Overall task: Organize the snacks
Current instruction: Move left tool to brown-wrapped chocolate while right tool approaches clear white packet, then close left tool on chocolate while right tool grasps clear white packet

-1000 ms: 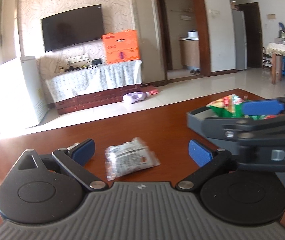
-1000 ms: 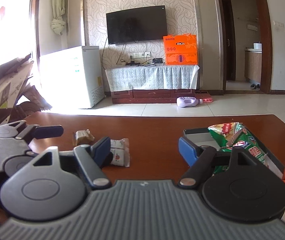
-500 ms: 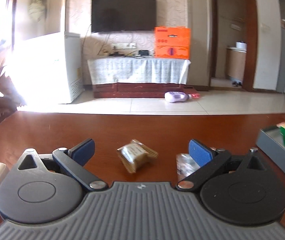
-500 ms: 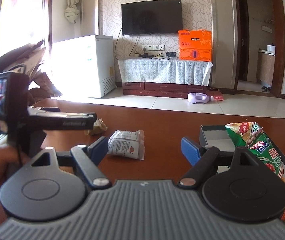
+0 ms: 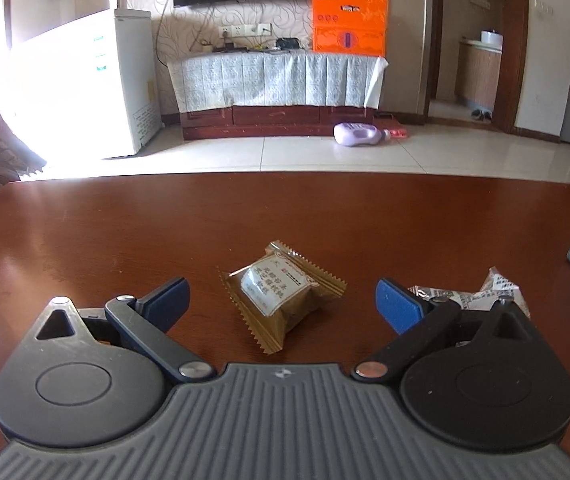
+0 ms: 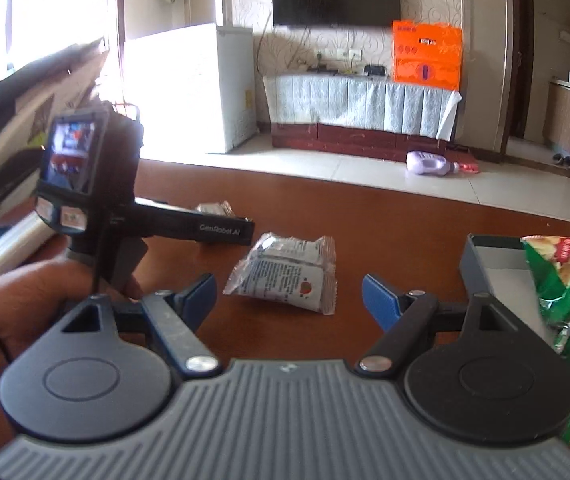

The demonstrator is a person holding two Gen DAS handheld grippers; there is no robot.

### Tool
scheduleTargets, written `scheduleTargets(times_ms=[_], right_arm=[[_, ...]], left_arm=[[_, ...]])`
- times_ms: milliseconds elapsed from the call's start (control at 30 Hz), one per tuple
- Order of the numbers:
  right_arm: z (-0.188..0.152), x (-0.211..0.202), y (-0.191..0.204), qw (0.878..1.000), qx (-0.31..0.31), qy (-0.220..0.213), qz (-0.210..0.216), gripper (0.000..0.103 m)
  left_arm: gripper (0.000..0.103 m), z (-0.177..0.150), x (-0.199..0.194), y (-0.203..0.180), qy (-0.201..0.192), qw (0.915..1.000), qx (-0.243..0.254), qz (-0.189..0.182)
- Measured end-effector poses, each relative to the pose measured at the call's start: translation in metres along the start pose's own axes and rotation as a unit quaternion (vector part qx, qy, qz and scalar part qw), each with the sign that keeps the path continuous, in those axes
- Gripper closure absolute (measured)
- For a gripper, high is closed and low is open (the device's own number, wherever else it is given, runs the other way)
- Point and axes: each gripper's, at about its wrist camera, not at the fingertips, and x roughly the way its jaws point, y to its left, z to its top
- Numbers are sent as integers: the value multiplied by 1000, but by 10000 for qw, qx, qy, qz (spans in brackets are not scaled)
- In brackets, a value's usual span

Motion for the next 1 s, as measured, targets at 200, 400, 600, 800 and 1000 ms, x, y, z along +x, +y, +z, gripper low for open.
scheduleTargets(times_ms=[200, 400, 600, 800, 1000], right_arm=[[-9, 22, 4, 9993, -1, 363, -117, 22], [-7, 31, 4, 9987, 214, 414, -186, 22], [-2, 48, 13, 9980, 149, 527, -324, 21], [6, 75, 20, 9963, 273, 692, -426, 21], [14, 102, 27, 9930, 35, 832, -833, 17]], left_arm=[[32, 6, 21, 2, 258, 9993, 44, -250], [41, 8, 26, -3, 227, 9992, 197, -259], [65, 8, 29, 2, 229, 9994, 72, -251], [66, 7, 29, 14, 249, 9992, -35, -296], [66, 6, 31, 16, 254, 9992, -50, -306]])
